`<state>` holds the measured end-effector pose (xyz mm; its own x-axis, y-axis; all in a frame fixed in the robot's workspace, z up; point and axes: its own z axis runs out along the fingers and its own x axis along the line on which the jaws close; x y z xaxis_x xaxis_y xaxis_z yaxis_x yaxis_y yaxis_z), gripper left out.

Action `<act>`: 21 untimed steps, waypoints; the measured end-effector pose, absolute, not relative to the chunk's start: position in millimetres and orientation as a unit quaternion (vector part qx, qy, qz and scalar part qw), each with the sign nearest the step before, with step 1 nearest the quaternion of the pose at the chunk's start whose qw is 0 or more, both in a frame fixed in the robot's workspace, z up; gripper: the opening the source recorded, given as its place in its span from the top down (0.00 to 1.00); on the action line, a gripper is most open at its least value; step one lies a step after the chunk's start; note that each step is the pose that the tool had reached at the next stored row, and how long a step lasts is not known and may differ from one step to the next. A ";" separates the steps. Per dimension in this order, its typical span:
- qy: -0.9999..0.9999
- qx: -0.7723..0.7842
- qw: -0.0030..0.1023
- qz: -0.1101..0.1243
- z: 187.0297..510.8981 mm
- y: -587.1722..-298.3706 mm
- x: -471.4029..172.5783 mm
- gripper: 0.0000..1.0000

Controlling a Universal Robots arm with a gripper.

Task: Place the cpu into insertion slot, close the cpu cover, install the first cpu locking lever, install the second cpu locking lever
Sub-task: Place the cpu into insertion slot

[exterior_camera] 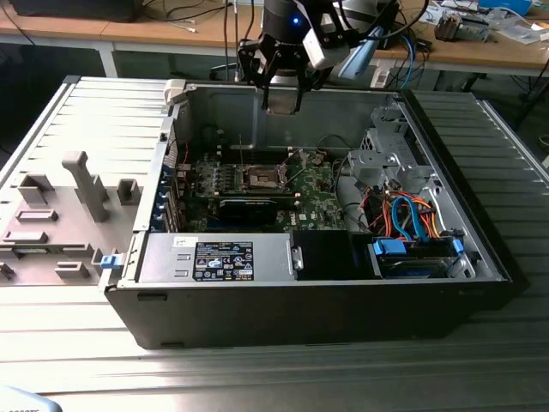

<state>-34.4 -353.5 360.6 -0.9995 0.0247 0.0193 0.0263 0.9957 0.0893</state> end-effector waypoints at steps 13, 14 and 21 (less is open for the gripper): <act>-0.999 -0.013 0.009 -0.035 357.1 -354.0 -34.7 0.46; -0.999 -0.013 0.009 -0.035 356.8 -354.0 -34.7 0.46; -0.999 -0.013 0.009 -0.035 355.2 -354.0 -34.7 0.46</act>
<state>-34.7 -354.0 355.2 -0.9995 0.0251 0.0188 0.0263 0.9973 0.0692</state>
